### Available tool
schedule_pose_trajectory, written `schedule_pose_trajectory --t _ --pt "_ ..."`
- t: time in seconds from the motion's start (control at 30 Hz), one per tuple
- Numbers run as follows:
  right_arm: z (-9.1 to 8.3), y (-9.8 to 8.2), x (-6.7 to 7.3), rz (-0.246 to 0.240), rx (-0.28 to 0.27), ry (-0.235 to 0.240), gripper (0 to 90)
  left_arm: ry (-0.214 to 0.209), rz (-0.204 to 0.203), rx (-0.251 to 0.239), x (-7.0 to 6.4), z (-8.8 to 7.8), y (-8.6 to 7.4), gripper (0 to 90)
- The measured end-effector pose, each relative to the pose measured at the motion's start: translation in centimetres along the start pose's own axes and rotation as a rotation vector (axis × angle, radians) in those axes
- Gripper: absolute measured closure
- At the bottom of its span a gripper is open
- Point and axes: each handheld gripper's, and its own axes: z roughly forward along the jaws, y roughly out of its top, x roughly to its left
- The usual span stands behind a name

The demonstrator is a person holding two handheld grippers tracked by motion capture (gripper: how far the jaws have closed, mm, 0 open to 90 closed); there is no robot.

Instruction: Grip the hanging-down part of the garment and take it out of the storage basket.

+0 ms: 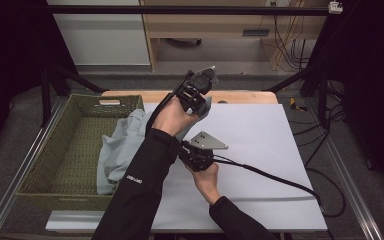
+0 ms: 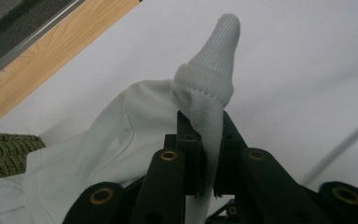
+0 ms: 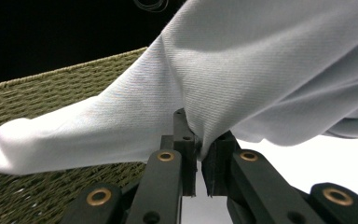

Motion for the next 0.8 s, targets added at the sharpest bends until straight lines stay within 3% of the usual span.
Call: schedule_pose_trajectory --t 0.03,0.07,0.1,0.23,0.27,0.3,0.33,0.4,0.7,0.8 --pt "-0.1 0.0 -0.1 -0.016 -0.026 0.009 85.6 -0.001 0.002 -0.001 0.0 0.0 0.0 82.8" --pt "-0.2 -0.1 -0.5 -0.068 -0.032 -0.008 85.6 0.001 0.000 -0.002 -0.1 0.0 0.1 82.8" --pt "-0.6 0.0 -0.1 -0.010 -0.014 0.009 85.6 0.001 0.001 -0.002 -0.1 0.0 0.1 82.8" --pt "-1.7 -0.1 -0.2 -0.029 -0.005 0.018 85.7 0.006 0.013 0.001 -0.2 -0.1 0.1 82.8" --pt "-1.9 -0.2 -0.7 -0.085 -0.017 0.016 85.7 0.006 0.009 -0.006 -0.2 -0.1 0.0 82.9" --pt "-2.5 0.0 -0.3 -0.028 0.005 0.025 85.8 0.005 0.002 -0.010 -0.2 -0.1 0.0 82.9" --pt "-2.9 0.1 -0.4 -0.023 0.004 0.017 85.8 0.006 0.003 -0.013 -0.1 -0.2 0.0 82.9" --pt "-3.7 0.2 -0.9 -0.050 -0.012 0.028 85.8 0.009 0.003 -0.011 -0.1 -0.3 0.0 82.9" --pt "-6.6 0.3 -2.1 -0.061 -0.023 0.024 85.9 0.003 0.017 -0.009 -0.4 -0.4 0.2 83.0" --pt "-8.2 0.5 -2.9 -0.093 -0.033 0.016 85.9 0.002 0.016 -0.010 -0.5 -0.4 0.2 83.0"
